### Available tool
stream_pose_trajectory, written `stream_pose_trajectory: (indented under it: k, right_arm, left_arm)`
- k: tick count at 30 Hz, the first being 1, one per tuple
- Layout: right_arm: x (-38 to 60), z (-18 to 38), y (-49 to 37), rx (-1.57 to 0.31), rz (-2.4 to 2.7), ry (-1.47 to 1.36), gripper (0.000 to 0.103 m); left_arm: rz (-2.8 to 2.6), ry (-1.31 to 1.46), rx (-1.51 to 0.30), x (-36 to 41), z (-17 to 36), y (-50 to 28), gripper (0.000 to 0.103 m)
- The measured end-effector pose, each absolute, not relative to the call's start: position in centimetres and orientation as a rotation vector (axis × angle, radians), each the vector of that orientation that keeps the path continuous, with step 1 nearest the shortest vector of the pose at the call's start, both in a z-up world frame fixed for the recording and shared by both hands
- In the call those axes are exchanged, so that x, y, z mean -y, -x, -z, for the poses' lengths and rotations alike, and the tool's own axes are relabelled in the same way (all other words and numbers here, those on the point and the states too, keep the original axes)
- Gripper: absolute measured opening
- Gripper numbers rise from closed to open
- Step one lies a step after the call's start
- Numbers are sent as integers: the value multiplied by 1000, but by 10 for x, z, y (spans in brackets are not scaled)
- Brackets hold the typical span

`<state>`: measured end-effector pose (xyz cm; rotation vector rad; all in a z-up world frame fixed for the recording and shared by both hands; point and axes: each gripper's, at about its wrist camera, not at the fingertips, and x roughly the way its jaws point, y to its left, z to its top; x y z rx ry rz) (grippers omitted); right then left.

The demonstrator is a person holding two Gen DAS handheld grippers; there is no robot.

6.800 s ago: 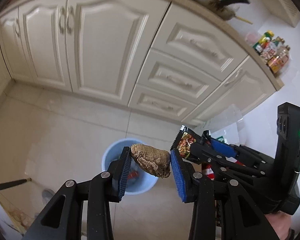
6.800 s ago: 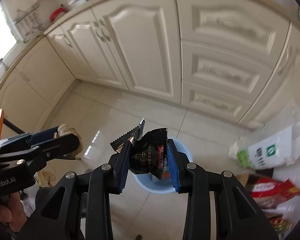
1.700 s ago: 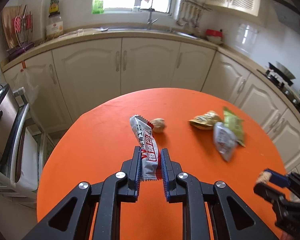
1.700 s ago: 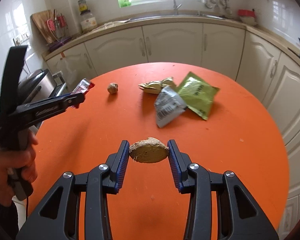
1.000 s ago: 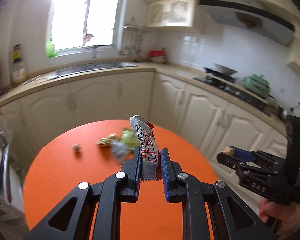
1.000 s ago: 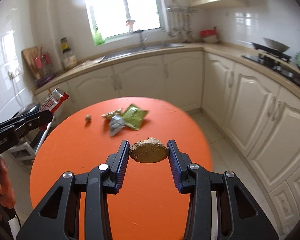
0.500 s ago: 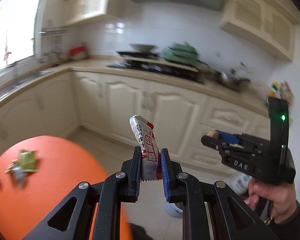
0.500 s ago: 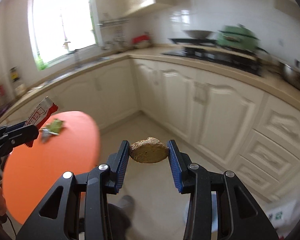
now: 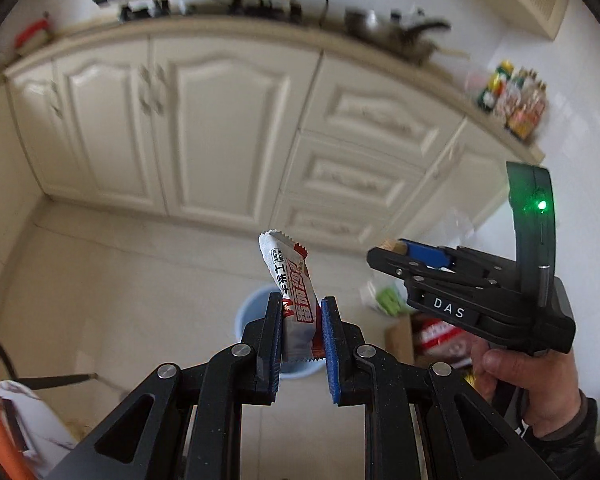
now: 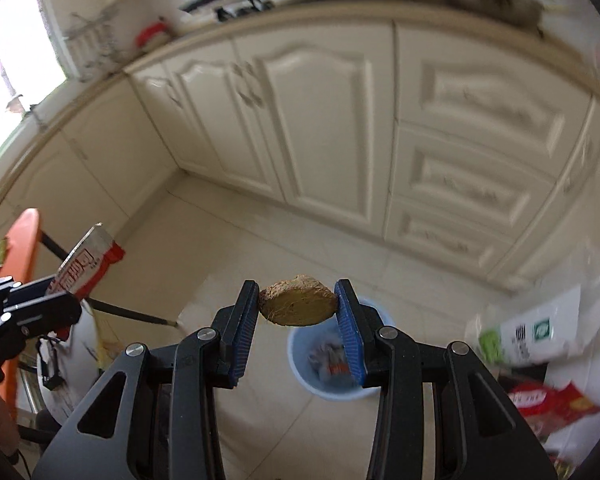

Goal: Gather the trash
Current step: 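Carry the candy wrapper and bread lump over to the blue bin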

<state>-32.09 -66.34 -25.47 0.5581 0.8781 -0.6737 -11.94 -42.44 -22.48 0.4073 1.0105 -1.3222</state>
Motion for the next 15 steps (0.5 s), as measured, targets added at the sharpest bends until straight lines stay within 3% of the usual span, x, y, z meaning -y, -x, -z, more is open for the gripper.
stream_pose_trajectory:
  k: [15]
  right_arm:
    - [719, 348, 328, -993, 696, -723, 41]
  left_arm:
    - [1347, -501, -1323, 610, 348, 56, 15]
